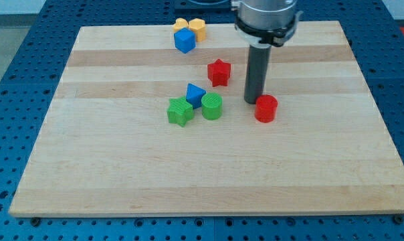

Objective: Push the red circle into the red star

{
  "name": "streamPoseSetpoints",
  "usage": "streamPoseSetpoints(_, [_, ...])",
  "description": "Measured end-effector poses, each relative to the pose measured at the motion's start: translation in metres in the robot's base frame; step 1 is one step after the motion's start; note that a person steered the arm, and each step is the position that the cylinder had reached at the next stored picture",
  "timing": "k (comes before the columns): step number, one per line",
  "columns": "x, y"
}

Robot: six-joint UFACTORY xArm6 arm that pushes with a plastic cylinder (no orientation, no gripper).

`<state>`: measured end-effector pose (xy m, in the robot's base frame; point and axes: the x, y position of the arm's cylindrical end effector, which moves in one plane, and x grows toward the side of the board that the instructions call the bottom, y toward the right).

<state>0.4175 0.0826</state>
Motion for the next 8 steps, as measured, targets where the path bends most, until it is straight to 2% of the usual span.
streamPoseSetpoints(1, [0.005,-0.018])
streamPoseSetpoints(3, [0.052,-0.037])
streamPoseSetpoints(4, [0.065,0.004])
streamPoseSetpoints(5, [0.060,0.054])
streamPoseSetpoints(6, [0.027,0.057])
streamPoseSetpoints(7, [-0.008,0.028])
streamPoseSetpoints(8, [0.004,0.045])
